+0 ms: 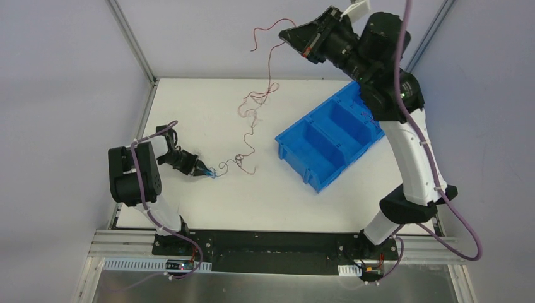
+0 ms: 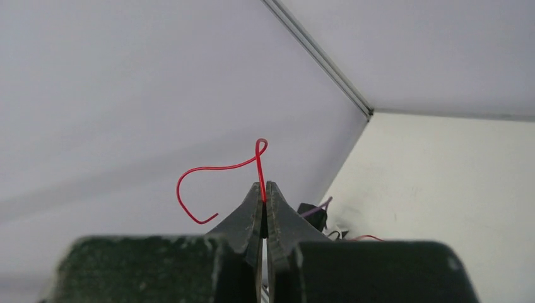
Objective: Untangle the cables
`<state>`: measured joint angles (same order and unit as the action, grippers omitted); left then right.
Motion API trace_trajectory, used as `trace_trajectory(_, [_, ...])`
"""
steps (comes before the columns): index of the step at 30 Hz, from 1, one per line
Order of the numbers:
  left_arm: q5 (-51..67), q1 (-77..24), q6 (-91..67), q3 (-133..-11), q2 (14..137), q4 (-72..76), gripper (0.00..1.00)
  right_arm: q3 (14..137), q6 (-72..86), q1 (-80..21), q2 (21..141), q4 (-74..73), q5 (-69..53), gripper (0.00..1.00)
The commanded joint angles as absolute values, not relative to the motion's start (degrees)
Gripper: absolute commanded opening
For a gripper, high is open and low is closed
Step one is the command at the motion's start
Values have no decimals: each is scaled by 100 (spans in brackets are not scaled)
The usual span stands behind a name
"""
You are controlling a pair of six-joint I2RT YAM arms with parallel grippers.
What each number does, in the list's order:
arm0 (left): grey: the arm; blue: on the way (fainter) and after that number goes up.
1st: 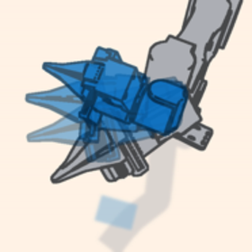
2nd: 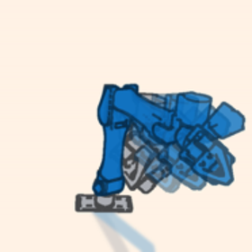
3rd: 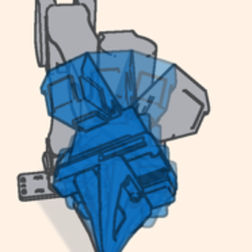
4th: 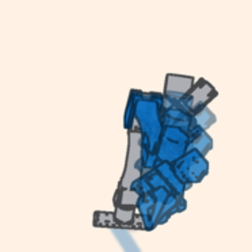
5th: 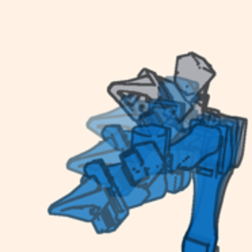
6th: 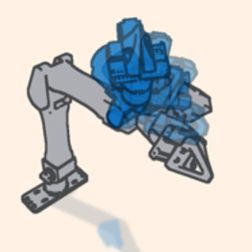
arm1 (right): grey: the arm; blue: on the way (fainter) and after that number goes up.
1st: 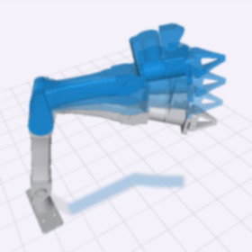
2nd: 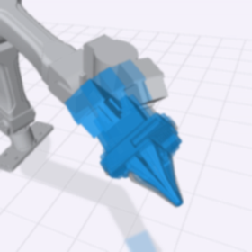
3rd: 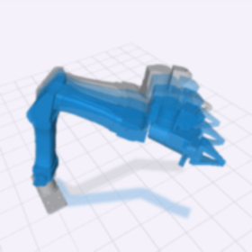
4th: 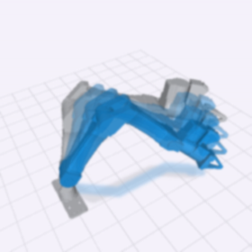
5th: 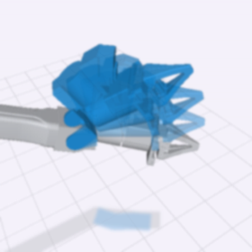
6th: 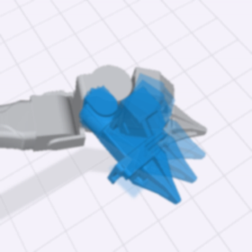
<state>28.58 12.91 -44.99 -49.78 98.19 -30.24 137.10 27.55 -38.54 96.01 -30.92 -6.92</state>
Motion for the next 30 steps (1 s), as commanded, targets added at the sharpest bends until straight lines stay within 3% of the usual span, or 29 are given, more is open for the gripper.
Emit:
trace_trajectory(1, [2557, 1344, -4425, -4900, 9655, -2557, 24, 13724, 3053, -3781, 9521, -2740, -977, 0])
trace_trajectory(6, [3235, 1345, -4114, -5479, 8995, -2408, 54, 13367, 3341, -3795, 9481, -2490, -1198, 0])
trace_trajectory(10, [4260, 1205, -4015, -5959, 8540, -2259, 65, 13535, 3335, -3804, 9609, -2573, -1161, 0])
trace_trajectory(15, [5052, 794, -4163, -6169, 7920, -2136, 70, 13456, 3344, -3958, 9751, -2567, -1221, 0])
trace_trajectory(22, [5804, 701, -4454, -5561, 7354, -1610, 71, 13151, 3077, -4401, 9966, -2623, -1023, 0])
trace_trajectory(24, [6118, 701, -5008, -5338, 7285, -846, 71, 13089, 3003, -4429, 10005, -2687, -836, 0])
trace_trajectory(27, [6504, 703, -6763, -4655, 7253, 2164, 71, 12994, 2963, -4447, 9990, -2690, -513, 0])
trace_trajectory(30, [5844, 640, -8888, -3657, 6970, 5375, 72, 13060, 2970, -4490, 10008, -2741, -353, 0])
